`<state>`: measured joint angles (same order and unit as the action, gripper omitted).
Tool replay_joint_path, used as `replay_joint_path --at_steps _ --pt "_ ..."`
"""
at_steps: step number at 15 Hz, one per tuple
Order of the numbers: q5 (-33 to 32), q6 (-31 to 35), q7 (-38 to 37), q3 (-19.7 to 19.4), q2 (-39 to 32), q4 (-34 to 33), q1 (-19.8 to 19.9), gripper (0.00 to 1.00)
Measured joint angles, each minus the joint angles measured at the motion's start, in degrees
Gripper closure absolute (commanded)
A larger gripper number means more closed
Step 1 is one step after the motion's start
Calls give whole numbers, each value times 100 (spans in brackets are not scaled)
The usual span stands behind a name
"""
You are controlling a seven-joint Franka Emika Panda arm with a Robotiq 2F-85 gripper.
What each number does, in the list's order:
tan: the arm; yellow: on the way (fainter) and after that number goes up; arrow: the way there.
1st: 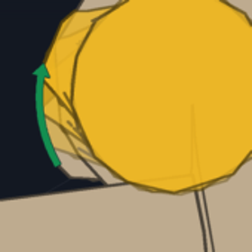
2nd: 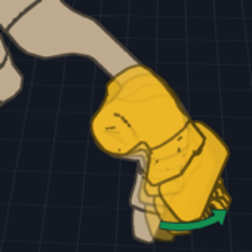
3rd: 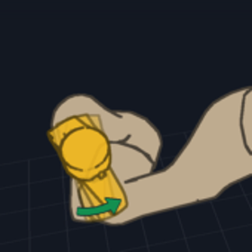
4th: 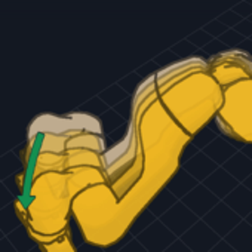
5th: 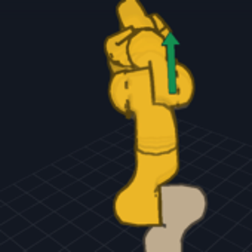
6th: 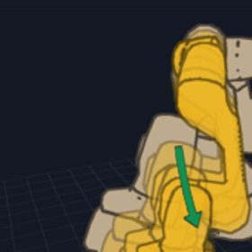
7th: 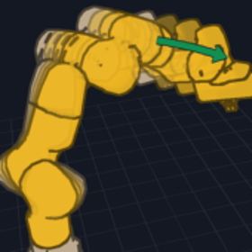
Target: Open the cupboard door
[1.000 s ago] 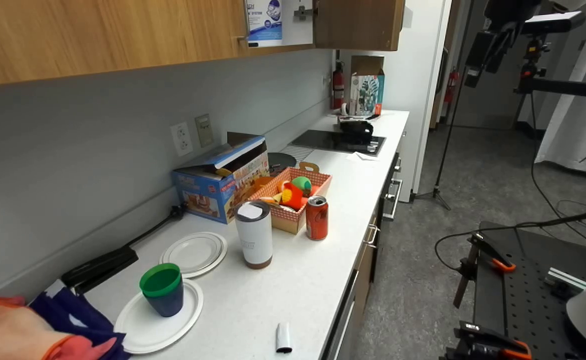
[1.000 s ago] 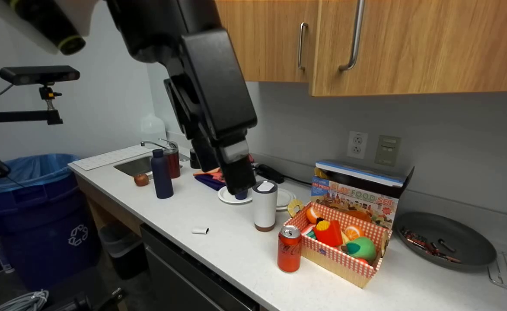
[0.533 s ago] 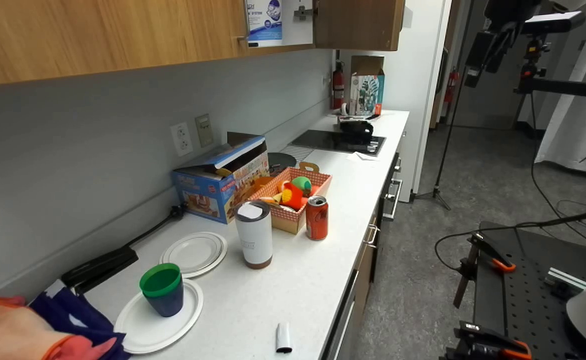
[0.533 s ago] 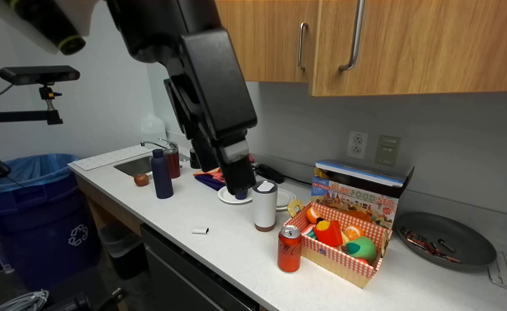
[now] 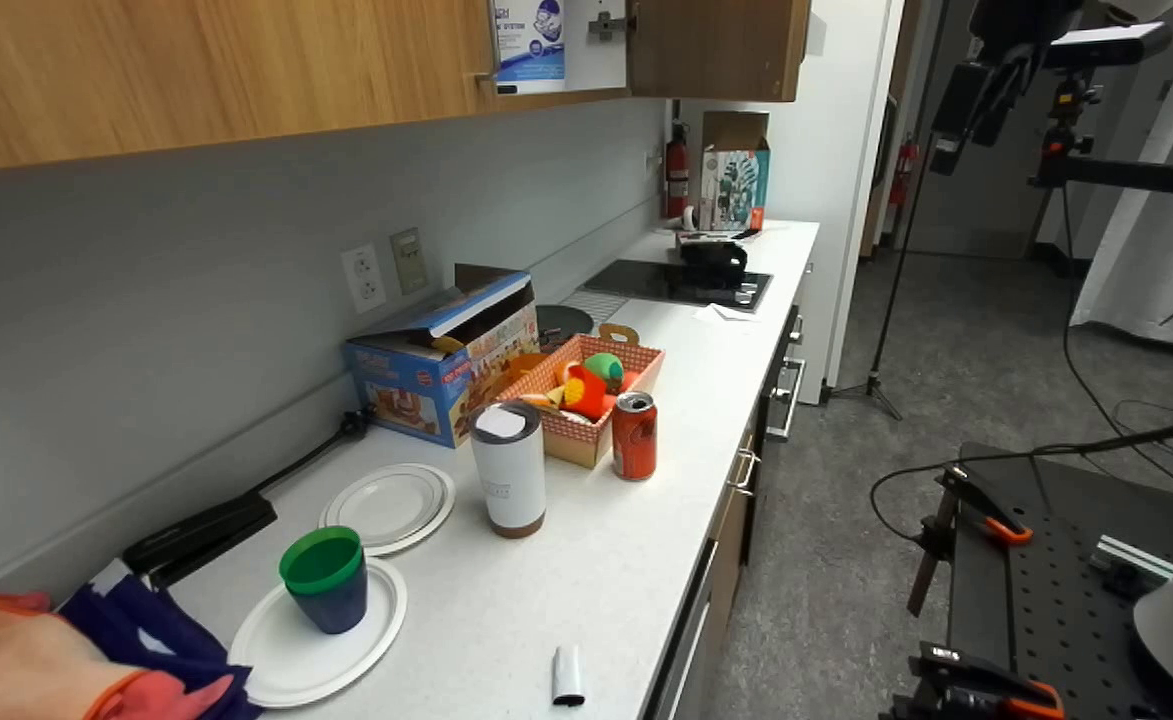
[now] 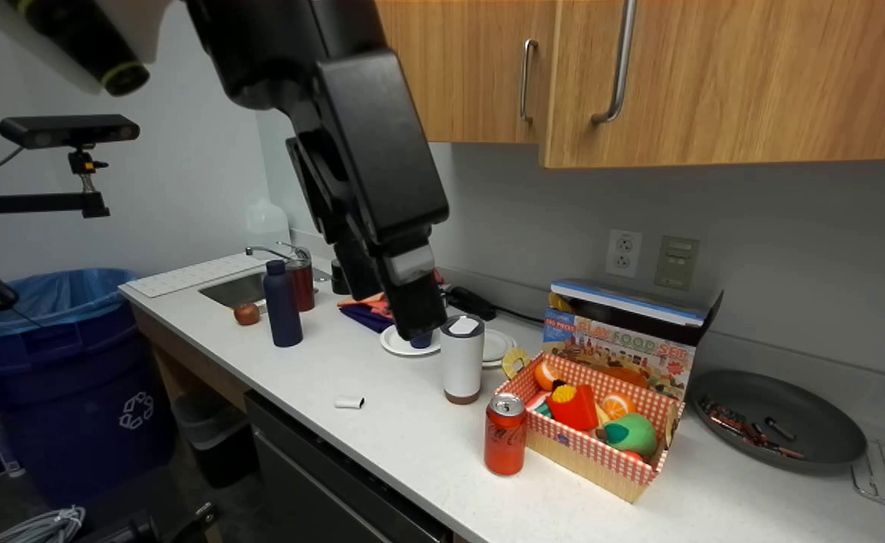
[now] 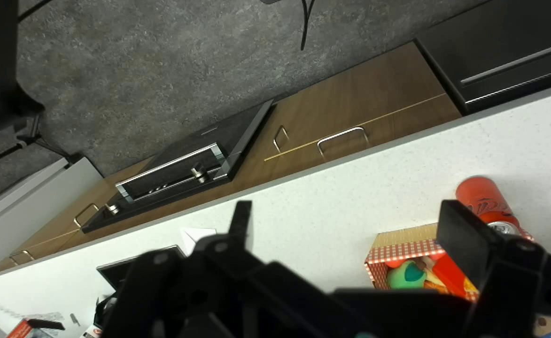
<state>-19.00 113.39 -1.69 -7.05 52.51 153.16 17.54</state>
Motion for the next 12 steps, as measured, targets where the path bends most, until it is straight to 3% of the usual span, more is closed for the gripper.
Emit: replay_joint_path --at_steps 7,12 --pt "62 -154 0 14 15 -21 -64 0" --pt "540 -882 51 107 188 -226 -510 0"
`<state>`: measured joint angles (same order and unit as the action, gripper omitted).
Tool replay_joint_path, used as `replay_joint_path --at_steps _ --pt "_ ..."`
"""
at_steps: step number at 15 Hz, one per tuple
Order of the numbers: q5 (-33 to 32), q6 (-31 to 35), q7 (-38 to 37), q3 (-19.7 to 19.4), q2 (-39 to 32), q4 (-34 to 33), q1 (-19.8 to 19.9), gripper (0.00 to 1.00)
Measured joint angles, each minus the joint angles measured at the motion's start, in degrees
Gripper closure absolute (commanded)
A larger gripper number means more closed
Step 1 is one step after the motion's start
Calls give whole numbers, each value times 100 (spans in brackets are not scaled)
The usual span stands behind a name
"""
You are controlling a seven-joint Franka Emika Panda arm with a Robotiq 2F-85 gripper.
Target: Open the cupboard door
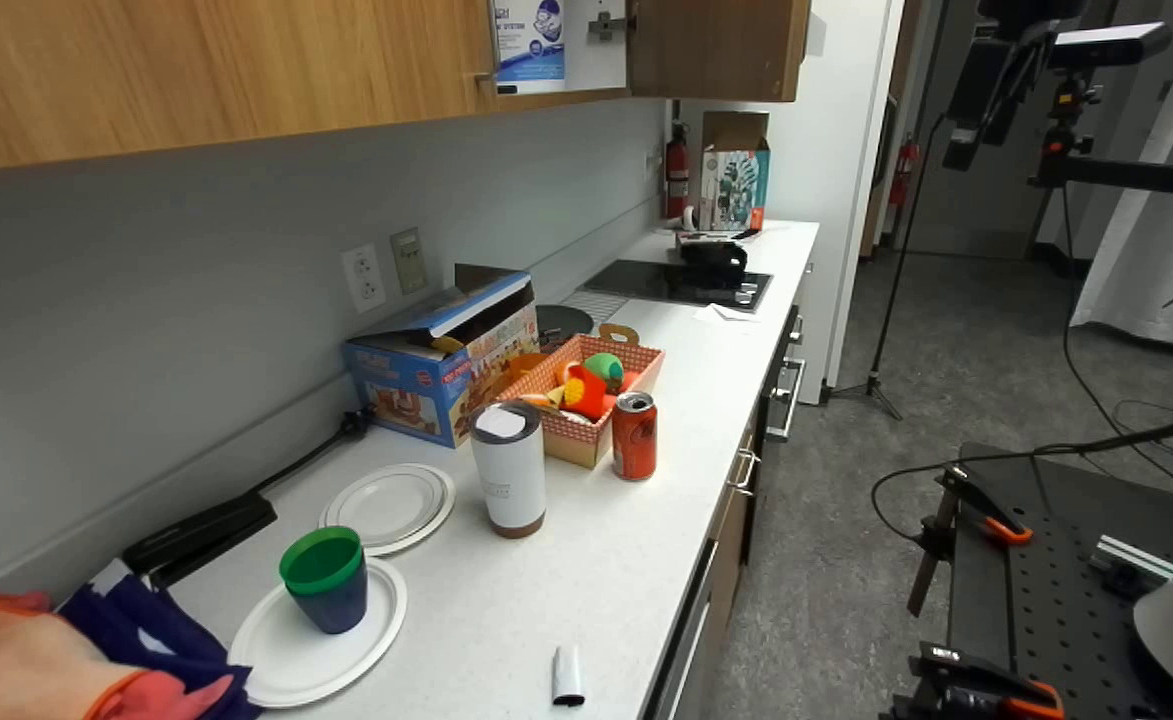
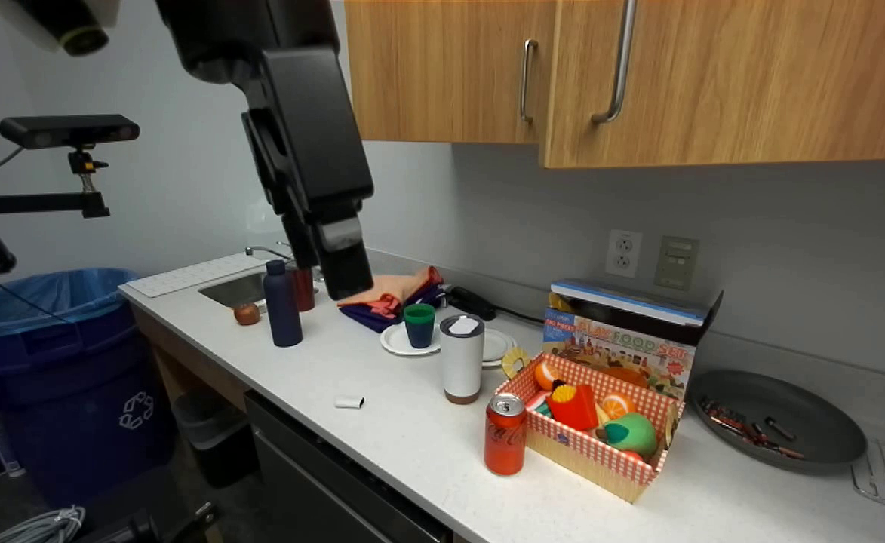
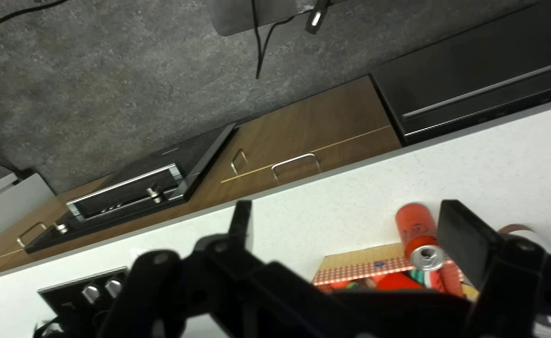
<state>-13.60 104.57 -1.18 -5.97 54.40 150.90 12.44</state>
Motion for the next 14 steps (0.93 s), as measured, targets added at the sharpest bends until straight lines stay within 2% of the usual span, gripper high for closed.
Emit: replay_joint_path --at_steps 3,7,10,14 --pt "509 -283 62 36 89 -159 -456 0" --pt "1231 -142 50 151 119 -373 -956 0" --pt "1639 373 39 292 104 -453 -1181 0" --pt "1846 1278 9 442 -40 -456 -1306 0"
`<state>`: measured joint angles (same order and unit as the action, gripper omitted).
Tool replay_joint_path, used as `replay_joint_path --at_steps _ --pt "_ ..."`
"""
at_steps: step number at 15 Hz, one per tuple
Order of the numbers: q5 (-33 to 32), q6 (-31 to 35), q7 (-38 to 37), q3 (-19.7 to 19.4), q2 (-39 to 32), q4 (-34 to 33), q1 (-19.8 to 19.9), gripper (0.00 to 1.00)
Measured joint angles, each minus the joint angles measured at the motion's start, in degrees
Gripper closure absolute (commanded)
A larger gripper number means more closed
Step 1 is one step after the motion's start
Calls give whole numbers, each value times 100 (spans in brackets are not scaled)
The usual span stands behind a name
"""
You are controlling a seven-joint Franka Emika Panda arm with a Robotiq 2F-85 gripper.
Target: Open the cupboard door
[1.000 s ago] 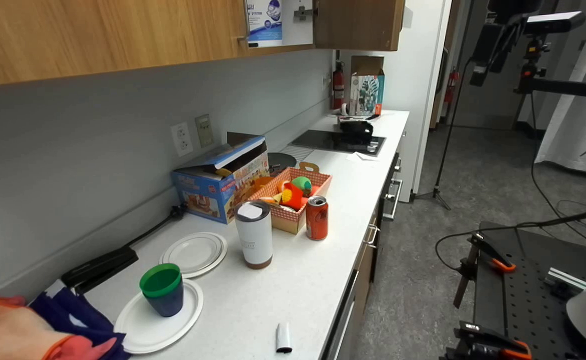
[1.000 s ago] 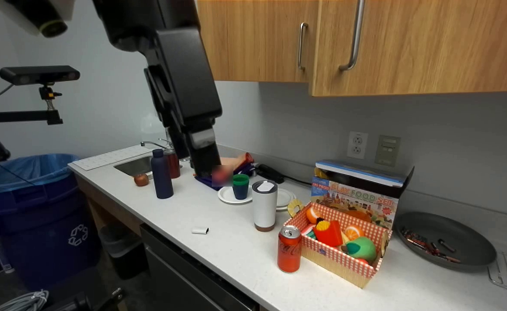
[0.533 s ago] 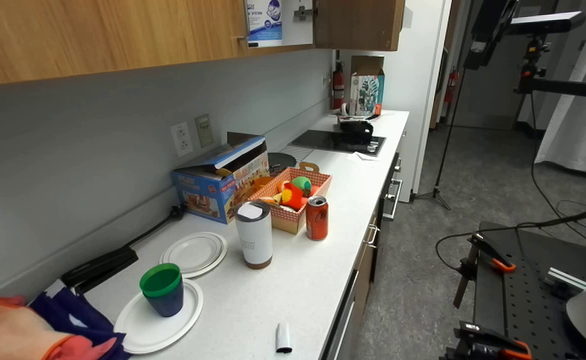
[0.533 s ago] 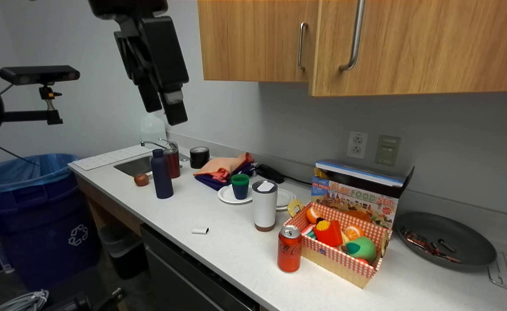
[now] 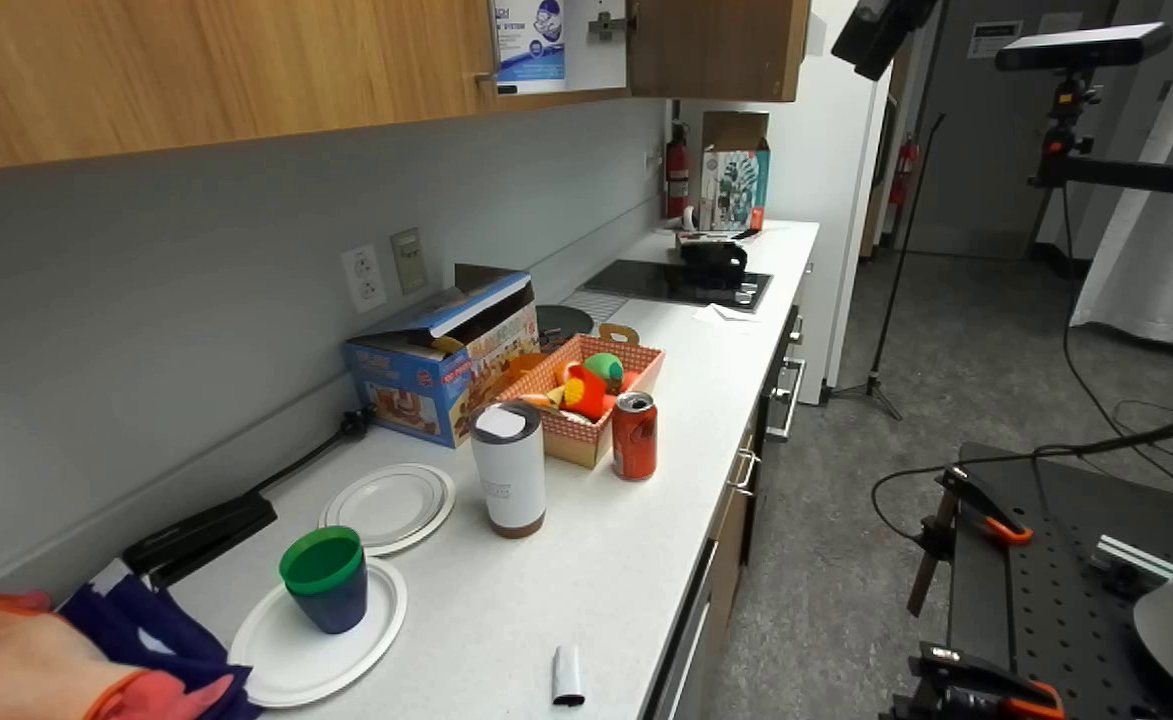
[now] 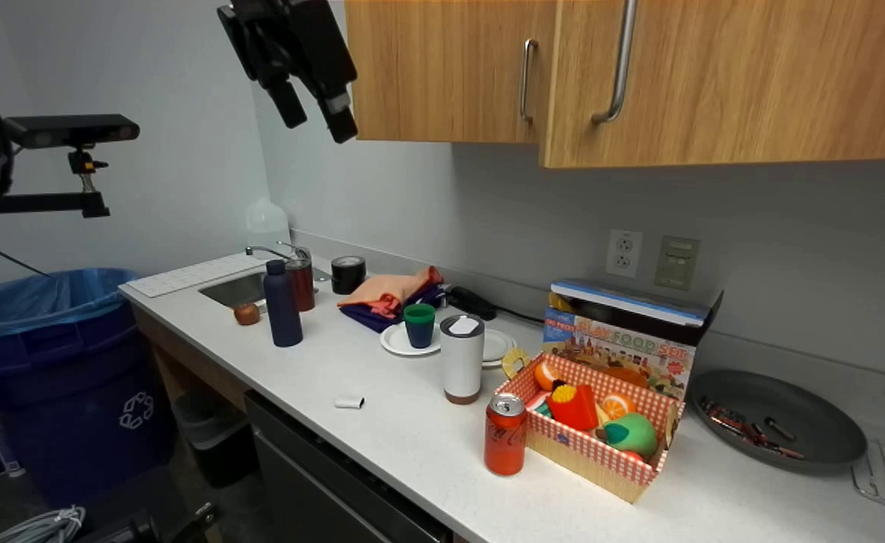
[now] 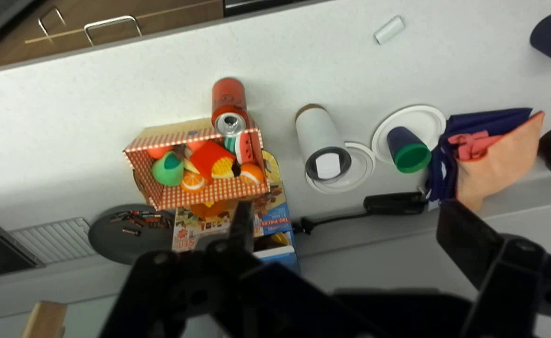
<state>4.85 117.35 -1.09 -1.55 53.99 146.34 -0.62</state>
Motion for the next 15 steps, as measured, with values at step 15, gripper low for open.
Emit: replay_joint_path --at_steps 15 --pt "5 1781 -911 139 -846 -249 78 0"
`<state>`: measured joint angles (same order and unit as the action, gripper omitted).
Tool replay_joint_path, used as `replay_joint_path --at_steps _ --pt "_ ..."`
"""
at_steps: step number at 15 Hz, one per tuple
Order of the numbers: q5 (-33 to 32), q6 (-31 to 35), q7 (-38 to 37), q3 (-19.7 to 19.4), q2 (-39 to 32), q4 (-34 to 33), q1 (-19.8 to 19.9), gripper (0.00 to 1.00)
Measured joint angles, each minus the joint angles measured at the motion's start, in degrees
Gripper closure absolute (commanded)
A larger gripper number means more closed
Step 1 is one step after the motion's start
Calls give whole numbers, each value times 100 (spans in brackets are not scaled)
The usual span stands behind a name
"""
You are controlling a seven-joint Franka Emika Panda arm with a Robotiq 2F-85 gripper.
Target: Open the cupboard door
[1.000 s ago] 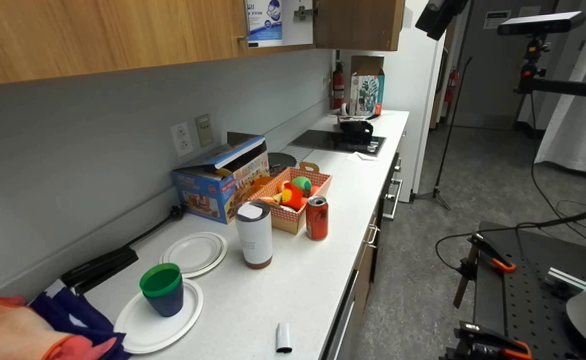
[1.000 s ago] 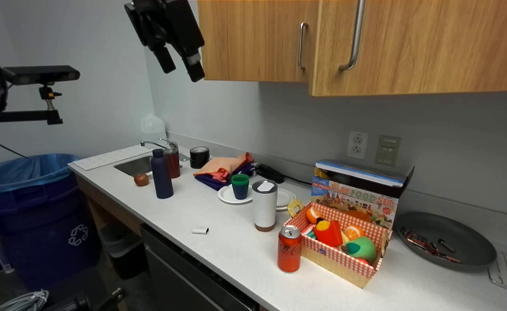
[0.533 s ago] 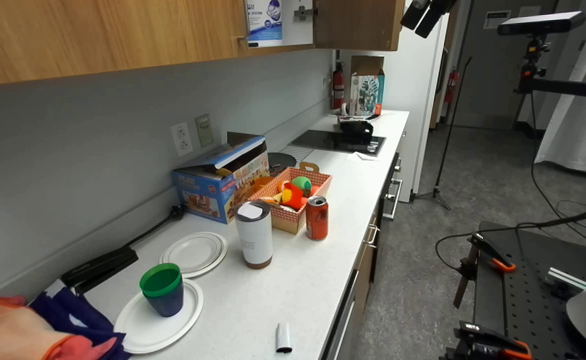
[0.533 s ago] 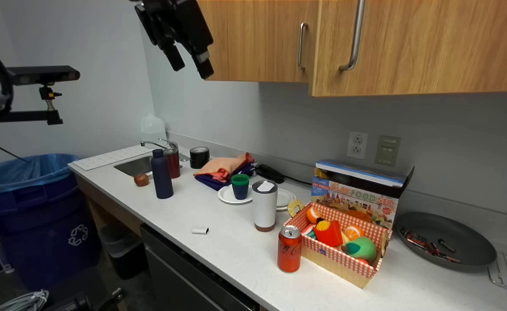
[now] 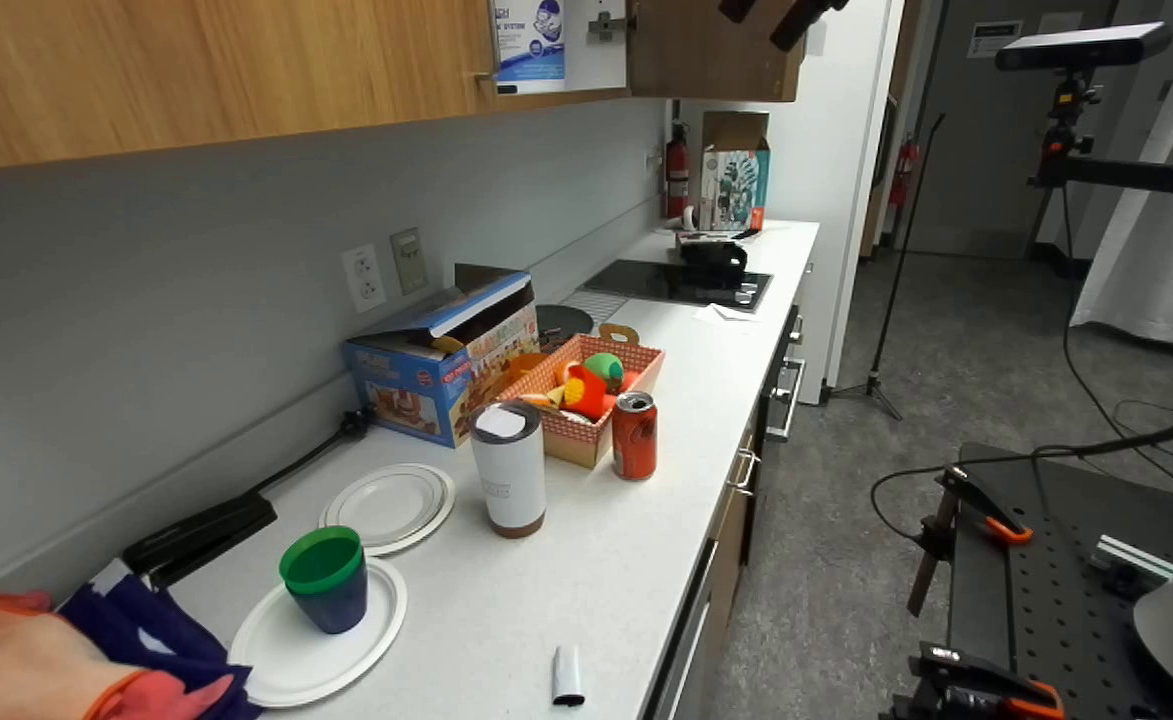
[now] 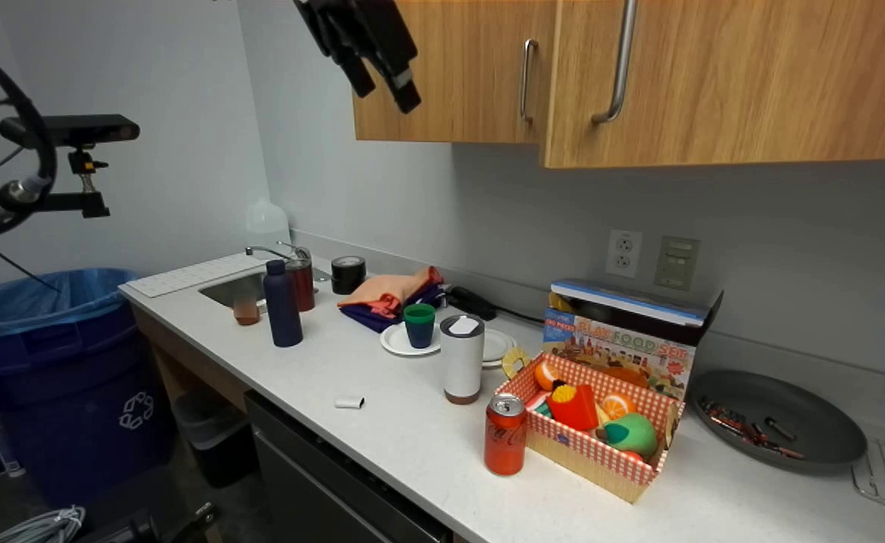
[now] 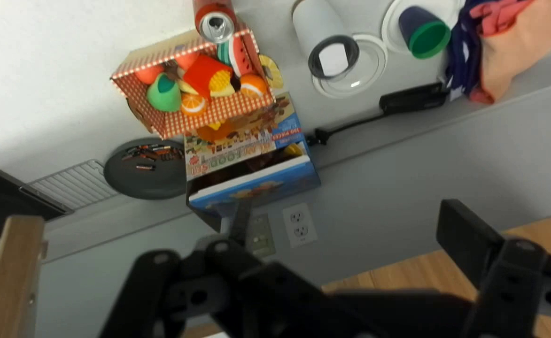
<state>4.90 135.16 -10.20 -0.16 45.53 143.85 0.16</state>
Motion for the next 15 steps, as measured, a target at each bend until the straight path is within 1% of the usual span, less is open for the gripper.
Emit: replay_joint_path --at_steps 4,7,10,15 --pt "-42 1030 -385 176 -798 -324 267 0" --pt "-245 1679 -745 381 -1320 -577 635 0" --pt "-665 2200 -1195 610 -1759 -794 1146 0" --pt "-1518 2666 -1923 961 -2266 -1017 2106 0"
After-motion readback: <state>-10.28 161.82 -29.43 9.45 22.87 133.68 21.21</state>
